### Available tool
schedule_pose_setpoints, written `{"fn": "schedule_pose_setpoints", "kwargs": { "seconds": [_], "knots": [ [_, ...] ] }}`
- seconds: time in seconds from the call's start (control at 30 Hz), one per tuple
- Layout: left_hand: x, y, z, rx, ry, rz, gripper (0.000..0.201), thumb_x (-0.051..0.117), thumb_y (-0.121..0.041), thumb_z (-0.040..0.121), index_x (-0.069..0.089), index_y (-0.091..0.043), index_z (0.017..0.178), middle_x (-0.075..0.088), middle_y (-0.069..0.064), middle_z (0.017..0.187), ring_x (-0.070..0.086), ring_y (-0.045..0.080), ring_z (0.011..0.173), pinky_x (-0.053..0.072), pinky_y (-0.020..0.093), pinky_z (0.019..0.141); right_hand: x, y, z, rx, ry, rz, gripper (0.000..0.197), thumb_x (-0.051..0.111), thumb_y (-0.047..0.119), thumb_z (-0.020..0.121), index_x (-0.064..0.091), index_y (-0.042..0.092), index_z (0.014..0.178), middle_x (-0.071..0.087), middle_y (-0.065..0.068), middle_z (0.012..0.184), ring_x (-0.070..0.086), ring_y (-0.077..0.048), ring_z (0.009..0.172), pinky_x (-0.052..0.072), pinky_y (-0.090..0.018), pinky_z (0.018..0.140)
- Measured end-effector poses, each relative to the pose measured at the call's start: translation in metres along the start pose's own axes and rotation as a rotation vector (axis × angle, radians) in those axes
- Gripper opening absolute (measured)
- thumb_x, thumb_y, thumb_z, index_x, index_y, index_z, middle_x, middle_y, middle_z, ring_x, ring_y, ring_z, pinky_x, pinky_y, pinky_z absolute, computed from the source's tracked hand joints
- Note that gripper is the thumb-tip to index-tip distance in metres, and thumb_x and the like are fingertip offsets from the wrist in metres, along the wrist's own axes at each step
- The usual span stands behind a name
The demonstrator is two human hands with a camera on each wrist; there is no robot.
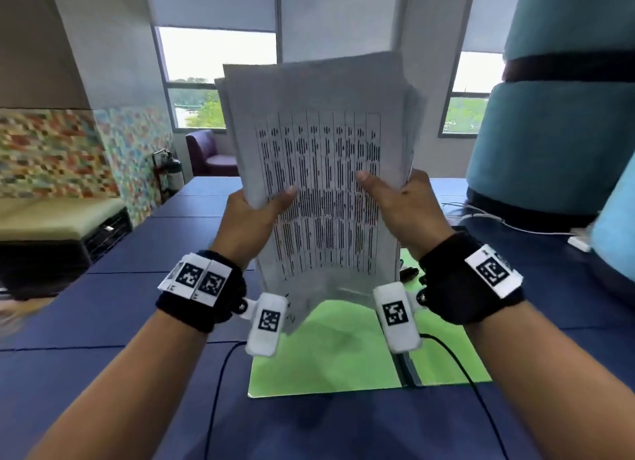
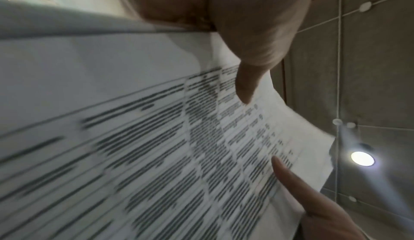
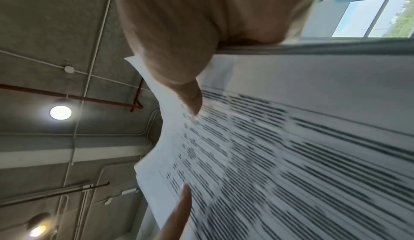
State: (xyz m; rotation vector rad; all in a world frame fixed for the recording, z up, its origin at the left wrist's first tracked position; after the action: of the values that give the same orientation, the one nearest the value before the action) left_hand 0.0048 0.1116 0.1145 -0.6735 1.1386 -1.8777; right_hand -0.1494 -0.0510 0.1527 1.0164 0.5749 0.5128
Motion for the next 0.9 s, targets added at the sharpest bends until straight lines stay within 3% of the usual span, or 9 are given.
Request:
{"fn": "schedule_pose_setpoints", "kwargs": {
  "seconds": [0.13,0.3,0.4,0.5,0.6,0.63,0.7,0.8,0.9],
  "knots": [
    [-0.016,0.003,0.001,-0.014,0.044,-0.092,0.041,0.092,-0.043,0.063,0.074,-0.029,0.097,0.078,-0.012,0.099,0.072,0.013,0.102,0.052,0.045,0.102,0.000,0.003,0.003,-0.060,0.093,0.131,0.021,0.078,0.021,0.082,0.066,0.023,0.099,0.074,0.012,0.094,0.071,-0.009,0.090,0.056,-0.029,0.084],
    [-0.019,0.001,0.005,0.020,0.108,-0.167,0.072,0.097,-0.055,0.043,0.076,-0.027,0.105,0.075,0.003,0.115,0.067,0.030,0.115,0.048,0.056,0.105,0.003,-0.005,0.008,-0.070,0.187,0.248,0.041,0.083,0.021,0.065,0.069,0.017,0.103,0.075,-0.007,0.106,0.071,-0.025,0.101,0.056,-0.047,0.093],
    [-0.013,-0.011,0.010,0.045,0.174,-0.176,0.061,0.098,-0.048,0.046,0.078,-0.035,0.102,0.075,0.002,0.114,0.066,0.031,0.116,0.049,0.055,0.104,0.002,0.005,0.012,-0.117,0.217,0.293,0.037,0.081,0.021,0.065,0.072,0.018,0.101,0.076,-0.005,0.105,0.071,-0.024,0.102,0.054,-0.044,0.096],
    [-0.010,-0.019,0.018,0.061,0.138,-0.136,0.046,0.095,-0.026,0.061,0.073,-0.024,0.101,0.078,-0.003,0.105,0.070,0.026,0.108,0.050,0.055,0.104,0.000,0.012,0.023,-0.121,0.178,0.303,0.021,0.083,0.017,0.070,0.076,0.017,0.091,0.076,-0.005,0.100,0.071,-0.025,0.098,0.054,-0.044,0.095],
    [-0.012,-0.018,0.022,0.046,0.050,-0.115,0.034,0.080,-0.021,0.067,0.069,-0.021,0.099,0.078,-0.010,0.093,0.073,0.017,0.096,0.051,0.055,0.103,-0.010,0.019,0.037,-0.197,0.014,0.084,0.052,0.084,0.015,0.076,0.062,0.018,0.123,0.069,0.003,0.107,0.067,-0.009,0.094,0.057,-0.026,0.084],
    [-0.014,-0.015,0.021,0.037,0.038,-0.113,0.029,0.079,-0.019,0.069,0.070,-0.021,0.097,0.079,-0.010,0.092,0.073,0.018,0.094,0.051,0.055,0.102,-0.015,0.022,0.037,-0.256,-0.054,-0.041,0.069,0.083,0.019,0.077,0.049,0.025,0.137,0.065,0.006,0.109,0.063,-0.004,0.093,0.054,-0.018,0.080],
    [-0.018,-0.008,0.018,0.012,0.029,-0.116,0.023,0.084,-0.017,0.071,0.073,-0.022,0.091,0.079,-0.008,0.091,0.073,0.020,0.094,0.052,0.056,0.101,-0.019,0.029,0.034,-0.431,-0.100,-0.343,0.088,0.080,0.030,0.079,0.026,0.044,0.148,0.062,0.008,0.116,0.061,-0.008,0.095,0.050,-0.020,0.082],
    [-0.021,-0.002,0.015,0.010,0.056,-0.157,0.030,0.091,-0.028,0.059,0.081,-0.033,0.086,0.079,-0.005,0.097,0.074,0.020,0.097,0.054,0.050,0.098,-0.013,0.031,0.028,-0.547,0.028,-0.767,0.065,0.068,0.044,0.084,0.040,0.047,0.143,0.060,0.009,0.128,0.061,-0.018,0.110,0.046,-0.033,0.095],
    [-0.020,-0.005,0.014,0.033,0.086,-0.177,0.036,0.087,-0.035,0.051,0.081,-0.038,0.087,0.079,-0.004,0.100,0.073,0.019,0.099,0.055,0.046,0.095,-0.016,0.032,0.030,-0.504,0.033,-0.692,0.068,0.068,0.042,0.088,0.034,0.046,0.147,0.058,0.012,0.125,0.056,-0.012,0.104,0.042,-0.029,0.091]
  ]
}}
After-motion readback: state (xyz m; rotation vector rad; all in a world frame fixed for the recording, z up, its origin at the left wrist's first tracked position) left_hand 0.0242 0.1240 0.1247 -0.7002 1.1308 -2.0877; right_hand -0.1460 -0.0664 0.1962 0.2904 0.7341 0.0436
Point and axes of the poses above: each hand's wrist, its own z-axis towards the middle knuckle, its own x-axis out of the palm, y = z × x, the point moved 4 cm from there along z, towards the middle knuckle
